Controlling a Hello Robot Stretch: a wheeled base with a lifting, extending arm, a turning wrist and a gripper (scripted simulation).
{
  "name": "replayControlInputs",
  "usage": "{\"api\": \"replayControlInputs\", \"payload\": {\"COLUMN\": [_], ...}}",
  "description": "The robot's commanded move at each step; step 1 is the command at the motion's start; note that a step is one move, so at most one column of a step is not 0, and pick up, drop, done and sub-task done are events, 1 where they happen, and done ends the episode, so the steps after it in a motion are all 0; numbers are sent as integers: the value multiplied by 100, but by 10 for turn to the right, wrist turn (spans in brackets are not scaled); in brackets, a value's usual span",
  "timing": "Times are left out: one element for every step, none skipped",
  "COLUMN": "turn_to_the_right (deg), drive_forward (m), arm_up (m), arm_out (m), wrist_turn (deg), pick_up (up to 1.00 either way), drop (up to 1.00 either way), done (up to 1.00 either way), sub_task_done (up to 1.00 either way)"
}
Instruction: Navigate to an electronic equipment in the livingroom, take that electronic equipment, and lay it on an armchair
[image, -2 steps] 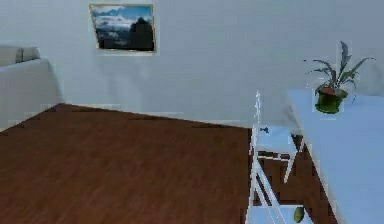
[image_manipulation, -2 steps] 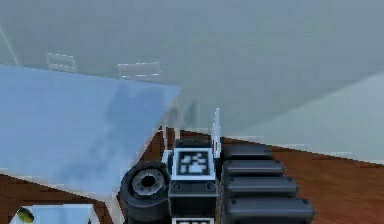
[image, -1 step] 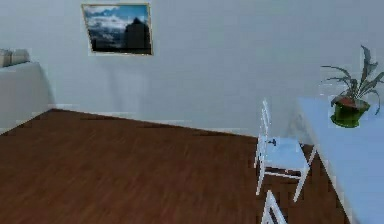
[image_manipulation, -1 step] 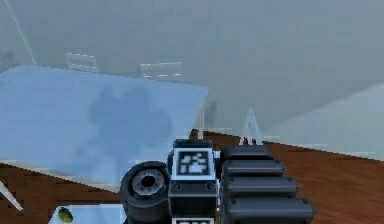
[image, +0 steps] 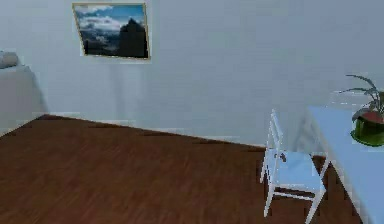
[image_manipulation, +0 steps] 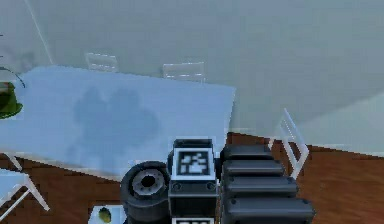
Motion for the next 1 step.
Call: {"api": "replayControlInputs", "payload": {"turn_to_the_right": [-450], "drive_forward": [0], "arm_up": [0], "arm_out": [0], "wrist_turn": [0], "pick_up": [0], "drop": [0], "done": [0], "sub_task_done": [0]}}
